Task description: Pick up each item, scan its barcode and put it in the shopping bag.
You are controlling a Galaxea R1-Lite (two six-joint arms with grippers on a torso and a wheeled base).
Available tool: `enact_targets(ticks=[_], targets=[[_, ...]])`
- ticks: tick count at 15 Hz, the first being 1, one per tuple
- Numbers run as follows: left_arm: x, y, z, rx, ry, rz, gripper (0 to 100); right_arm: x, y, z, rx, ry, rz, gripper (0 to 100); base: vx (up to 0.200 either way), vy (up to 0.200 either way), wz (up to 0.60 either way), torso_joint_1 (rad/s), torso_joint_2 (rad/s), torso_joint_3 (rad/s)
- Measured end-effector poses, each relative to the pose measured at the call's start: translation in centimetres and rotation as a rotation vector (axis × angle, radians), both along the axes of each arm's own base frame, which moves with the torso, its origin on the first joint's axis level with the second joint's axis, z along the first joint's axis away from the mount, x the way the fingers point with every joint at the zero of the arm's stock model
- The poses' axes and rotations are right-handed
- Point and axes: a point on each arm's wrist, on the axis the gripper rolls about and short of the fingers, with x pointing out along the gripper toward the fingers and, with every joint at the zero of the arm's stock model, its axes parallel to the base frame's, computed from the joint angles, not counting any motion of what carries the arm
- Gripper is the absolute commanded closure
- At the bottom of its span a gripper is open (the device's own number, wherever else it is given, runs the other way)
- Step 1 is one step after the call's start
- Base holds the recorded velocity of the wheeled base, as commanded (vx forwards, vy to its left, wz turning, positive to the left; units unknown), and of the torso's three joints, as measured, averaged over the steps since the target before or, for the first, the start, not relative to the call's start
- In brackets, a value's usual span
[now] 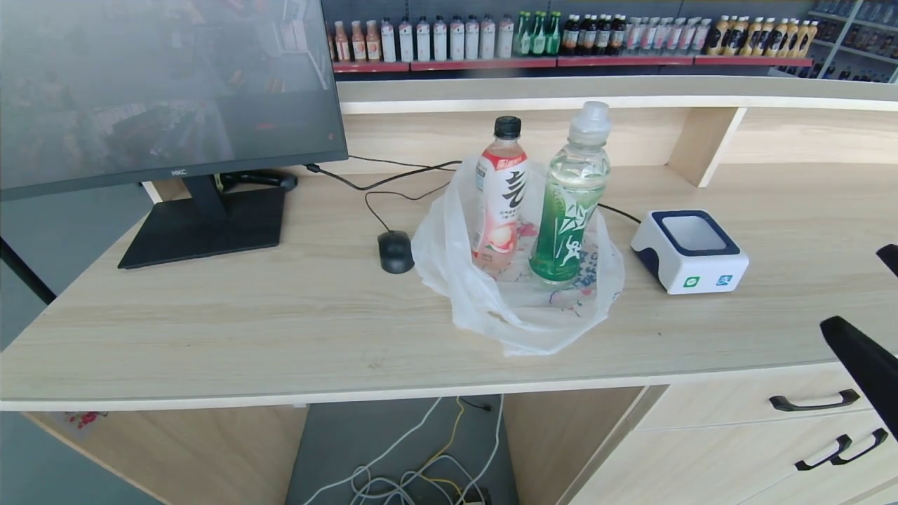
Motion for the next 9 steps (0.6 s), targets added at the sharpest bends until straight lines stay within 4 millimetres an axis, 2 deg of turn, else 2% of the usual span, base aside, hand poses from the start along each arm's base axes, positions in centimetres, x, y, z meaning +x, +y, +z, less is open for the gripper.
enact_targets(ticks=[2, 4, 9], targets=[[0.0, 0.0, 0.0, 0.000, 0.000, 0.000, 0, -1.4, -0.7, -0.5, -0.010, 0.025, 0.003, 0, 0.000, 0.000, 0.00, 0.000, 0.00, 0.000], [0.0, 0.0, 0.0, 0.000, 0.000, 0.000, 0, -2.5, -1.2, -2.0, -0.066, 0.138, 0.003, 0, 0.000, 0.000, 0.00, 0.000, 0.00, 0.000], [0.0, 0.0, 0.0, 0.003, 0.004, -0.003, 0, -7.2, -3.6, -7.7, -0.220, 0.423, -0.005, 0, 0.000, 0.000, 0.00, 0.000, 0.00, 0.000]])
